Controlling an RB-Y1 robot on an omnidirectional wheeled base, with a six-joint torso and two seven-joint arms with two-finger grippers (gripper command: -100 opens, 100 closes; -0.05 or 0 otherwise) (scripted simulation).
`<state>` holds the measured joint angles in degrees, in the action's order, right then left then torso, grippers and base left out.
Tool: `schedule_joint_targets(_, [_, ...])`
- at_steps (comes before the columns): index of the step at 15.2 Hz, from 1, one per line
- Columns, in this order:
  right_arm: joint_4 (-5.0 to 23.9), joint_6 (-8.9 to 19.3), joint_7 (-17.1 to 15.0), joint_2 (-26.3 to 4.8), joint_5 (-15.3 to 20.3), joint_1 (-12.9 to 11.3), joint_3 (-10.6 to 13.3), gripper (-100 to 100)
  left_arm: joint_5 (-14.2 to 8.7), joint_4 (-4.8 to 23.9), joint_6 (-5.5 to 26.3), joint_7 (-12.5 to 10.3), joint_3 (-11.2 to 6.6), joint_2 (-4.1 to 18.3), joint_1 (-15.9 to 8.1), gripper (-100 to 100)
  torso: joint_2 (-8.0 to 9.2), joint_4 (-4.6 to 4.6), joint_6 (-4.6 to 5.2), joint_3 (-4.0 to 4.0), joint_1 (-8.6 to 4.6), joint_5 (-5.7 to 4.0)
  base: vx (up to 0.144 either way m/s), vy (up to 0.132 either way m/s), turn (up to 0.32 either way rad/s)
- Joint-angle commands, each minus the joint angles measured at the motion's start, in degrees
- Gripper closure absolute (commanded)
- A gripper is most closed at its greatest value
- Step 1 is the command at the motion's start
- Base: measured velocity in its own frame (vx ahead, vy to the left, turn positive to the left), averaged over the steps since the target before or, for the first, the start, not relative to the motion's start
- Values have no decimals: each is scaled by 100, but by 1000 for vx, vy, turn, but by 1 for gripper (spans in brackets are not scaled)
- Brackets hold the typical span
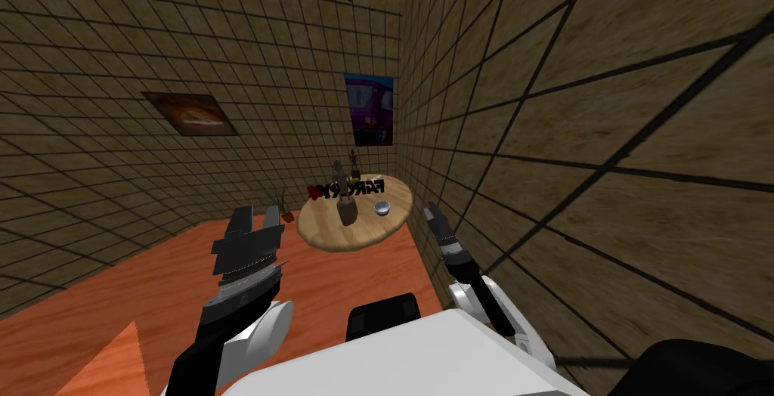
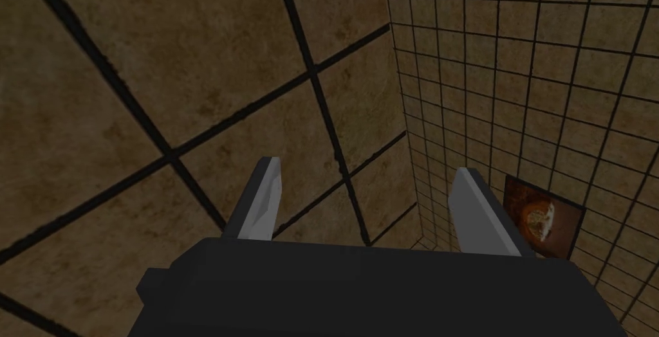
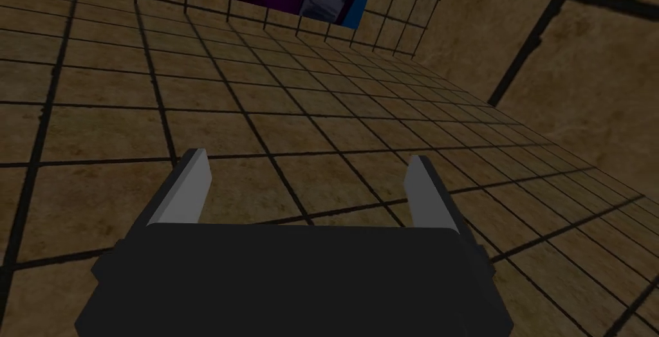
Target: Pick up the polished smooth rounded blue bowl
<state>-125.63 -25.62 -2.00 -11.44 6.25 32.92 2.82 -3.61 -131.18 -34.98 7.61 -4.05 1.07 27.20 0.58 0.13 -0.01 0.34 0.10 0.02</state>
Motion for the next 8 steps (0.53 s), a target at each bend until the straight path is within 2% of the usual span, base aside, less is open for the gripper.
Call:
schedule_joint_targets(1, [183, -57, -57, -189, 286, 51, 93, -100, 0, 0, 0, 0, 0, 0, 0, 0, 0, 0, 0, 0, 0, 0, -111, 28, 174])
schedule_joint_targets(2, [183, -57, -57, -189, 332, 51, 93, -100, 0, 0, 0, 0, 0, 0, 0, 0, -3, -1, -2, -2, -1, 0, -97, 30, 162])
schedule_joint_targets(5, [404, -88, -158, -480, 759, 163, 228, -100, 0, 0, 0, 0, 0, 0, 0, 0, -7, -2, 0, -4, -2, 0, -114, 32, 188])
schedule_joint_targets(6, [404, -88, -158, -480, 798, 163, 228, -100, 0, 0, 0, 0, 0, 0, 0, 0, -4, -2, -2, -3, -3, -1, -109, 44, 178])
schedule_joint_targets(7, [529, -104, -208, -636, 963, 224, 299, -100, 0, 0, 0, 0, 0, 0, 0, 0, -6, -2, -1, -4, -1, 0, -110, 49, 214])
schedule_joint_targets(8, [529, -104, -208, -636, 1040, 224, 299, -100, 0, 0, 0, 0, 0, 0, 0, 0, -6, -2, -2, -4, 1, 0, -98, 39, 175])
